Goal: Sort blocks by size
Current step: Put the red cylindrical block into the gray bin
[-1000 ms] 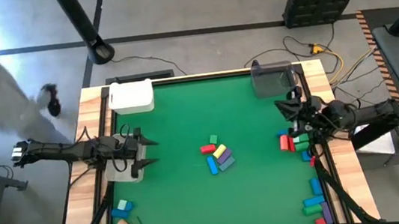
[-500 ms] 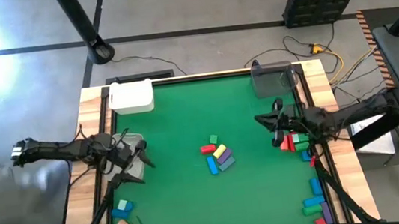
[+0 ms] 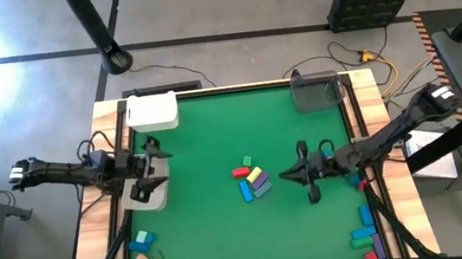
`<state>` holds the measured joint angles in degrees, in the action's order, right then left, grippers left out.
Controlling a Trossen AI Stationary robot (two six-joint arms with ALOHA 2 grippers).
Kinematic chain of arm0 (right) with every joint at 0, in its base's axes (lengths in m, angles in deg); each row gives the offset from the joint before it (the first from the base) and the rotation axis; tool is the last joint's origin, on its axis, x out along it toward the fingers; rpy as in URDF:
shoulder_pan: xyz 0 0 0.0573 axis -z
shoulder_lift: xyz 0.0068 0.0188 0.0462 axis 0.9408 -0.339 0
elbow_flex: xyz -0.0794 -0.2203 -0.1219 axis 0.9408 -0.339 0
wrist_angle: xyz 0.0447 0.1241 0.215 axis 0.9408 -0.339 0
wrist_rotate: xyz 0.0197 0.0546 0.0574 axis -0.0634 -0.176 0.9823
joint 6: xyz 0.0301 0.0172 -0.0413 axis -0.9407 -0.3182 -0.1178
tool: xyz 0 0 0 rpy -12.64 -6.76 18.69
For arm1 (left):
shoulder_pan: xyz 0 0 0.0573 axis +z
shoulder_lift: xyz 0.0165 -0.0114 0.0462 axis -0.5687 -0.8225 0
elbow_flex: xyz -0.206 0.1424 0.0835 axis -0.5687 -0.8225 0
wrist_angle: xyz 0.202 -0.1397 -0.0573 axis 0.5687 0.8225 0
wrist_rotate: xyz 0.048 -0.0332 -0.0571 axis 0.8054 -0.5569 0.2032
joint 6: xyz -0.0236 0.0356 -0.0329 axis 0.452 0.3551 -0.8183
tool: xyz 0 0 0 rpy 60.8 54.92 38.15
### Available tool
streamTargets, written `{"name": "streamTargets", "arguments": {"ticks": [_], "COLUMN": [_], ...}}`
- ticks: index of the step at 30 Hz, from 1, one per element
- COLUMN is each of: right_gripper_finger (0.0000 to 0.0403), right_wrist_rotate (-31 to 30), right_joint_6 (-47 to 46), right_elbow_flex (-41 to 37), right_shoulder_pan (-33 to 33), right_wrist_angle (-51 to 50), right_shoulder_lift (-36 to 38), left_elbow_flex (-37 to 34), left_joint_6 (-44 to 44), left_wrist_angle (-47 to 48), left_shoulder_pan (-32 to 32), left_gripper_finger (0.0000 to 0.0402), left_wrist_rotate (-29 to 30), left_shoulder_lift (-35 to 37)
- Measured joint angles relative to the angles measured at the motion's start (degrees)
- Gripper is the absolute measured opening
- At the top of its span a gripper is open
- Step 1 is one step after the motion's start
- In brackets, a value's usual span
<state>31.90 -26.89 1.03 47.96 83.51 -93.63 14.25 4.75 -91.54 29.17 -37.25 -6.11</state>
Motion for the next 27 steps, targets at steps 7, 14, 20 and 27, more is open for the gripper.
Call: {"name": "streamTargets", "arguments": {"ticks": [7,14,20,27], "right_gripper_finger": [0.0040,0.0152,0.0209,0.0224], "right_wrist_rotate": [-1.96,-1.98,-1.99,-2.05], "right_joint_6": [-0.36,-3.39,-3.15,-3.19], "right_elbow_flex": [5.28,6.56,6.56,6.45], "right_shoulder_pan": [-1.54,-1.52,-1.52,-1.52], "right_wrist_angle": [-0.13,-0.81,-9.49,-19.97], "right_shoulder_lift": [-11.19,-14.68,-10.98,-5.19], "left_elbow_flex": [-0.02,3.82,11.67,25.24], "left_joint_6": [-11.91,-12.20,-13.43,-11.90], "left_wrist_angle": [-9.99,-11.50,-11.25,5.07], "left_shoulder_pan": [-0.09,-0.06,-0.43,-0.49], "left_gripper_finger": [0.0290,0.0290,0.0290,0.0290], "left_wrist_rotate": [10.09,10.99,9.98,5.99], "left_shoulder_lift": [-18.37,-30.48,-41.00,-55.10]}}
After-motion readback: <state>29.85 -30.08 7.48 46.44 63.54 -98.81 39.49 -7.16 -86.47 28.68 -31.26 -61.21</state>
